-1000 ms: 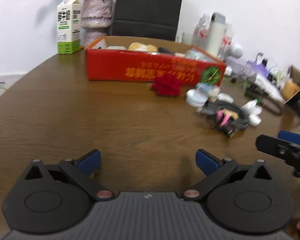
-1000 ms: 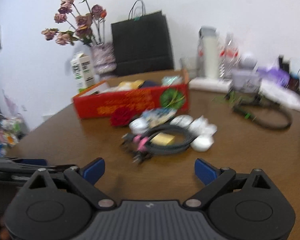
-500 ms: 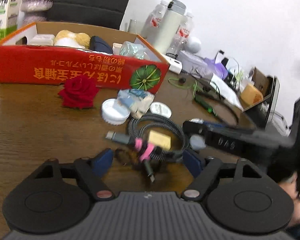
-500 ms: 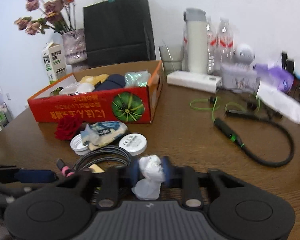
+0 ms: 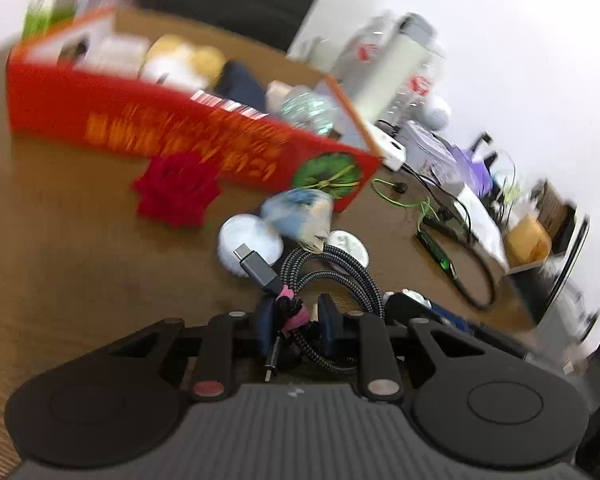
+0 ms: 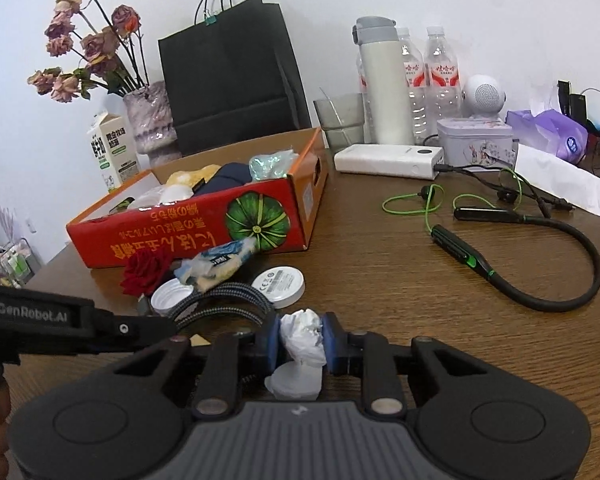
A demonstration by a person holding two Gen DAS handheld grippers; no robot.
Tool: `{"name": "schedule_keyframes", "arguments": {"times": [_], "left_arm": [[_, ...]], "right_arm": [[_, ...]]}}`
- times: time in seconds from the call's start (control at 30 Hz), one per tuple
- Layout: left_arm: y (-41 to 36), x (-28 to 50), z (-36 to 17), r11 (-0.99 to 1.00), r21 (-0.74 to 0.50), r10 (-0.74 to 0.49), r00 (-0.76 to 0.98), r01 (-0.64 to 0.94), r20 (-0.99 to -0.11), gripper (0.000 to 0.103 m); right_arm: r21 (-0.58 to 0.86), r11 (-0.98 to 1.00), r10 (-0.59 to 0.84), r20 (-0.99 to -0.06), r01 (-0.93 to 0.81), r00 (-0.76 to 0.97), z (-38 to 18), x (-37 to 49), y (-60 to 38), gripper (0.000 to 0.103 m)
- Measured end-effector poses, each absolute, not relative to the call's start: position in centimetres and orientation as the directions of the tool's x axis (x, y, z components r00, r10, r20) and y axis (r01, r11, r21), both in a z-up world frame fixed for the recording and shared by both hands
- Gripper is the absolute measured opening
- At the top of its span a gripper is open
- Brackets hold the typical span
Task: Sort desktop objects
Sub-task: 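Grasp the white tissue with right tool while left tool grasps the black cable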
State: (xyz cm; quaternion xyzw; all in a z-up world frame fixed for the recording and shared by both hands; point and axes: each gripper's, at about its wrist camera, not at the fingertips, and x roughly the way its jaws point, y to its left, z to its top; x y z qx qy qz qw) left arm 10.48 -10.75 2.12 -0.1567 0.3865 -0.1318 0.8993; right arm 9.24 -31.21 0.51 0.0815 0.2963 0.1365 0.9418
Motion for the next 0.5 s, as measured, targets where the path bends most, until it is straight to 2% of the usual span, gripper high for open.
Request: {"name": "schedule_keyframes", "arguments": {"times": [0.07,0.2,0.33,0.43,0.5], "left_arm": [[-12.3,9.1,3.4,0.936,-0.306,-0.334,0.708,0.172,-0.623,0.018],[-13.0,5.1,6.3,0.943,-0.202,-0.332,0.783,0.265,-0.526,0.016],[-10.5,2.5,7.9,0.942,-0.217,-0.33,0.818,0.255,-0.472,0.014],[-8.2,1.3,8.5,0.946,-0.243,-0.307,0.827,0.213,-0.471,0.013],[-6.4,0.3,8.7,0.95,-0.259,-0.284,0.833,0.177,-0.475,0.012]], "right_arm": [[0.254,0.947,0.306,-0.526,-0.196,0.794,0.5,9.2,-31.7,0.022],[0.264,0.951,0.279,-0.494,-0.163,0.824,0.8,8.9,-32.6,0.022],[0.249,0.948,0.299,-0.475,-0.2,0.827,0.9,8.6,-32.1,0.022],[0.23,0.946,0.311,-0.435,-0.23,0.845,1.4,8.1,-31.9,0.021],[0.232,0.942,0.323,-0.441,-0.241,0.837,1.9,7.9,-31.5,0.021]]}}
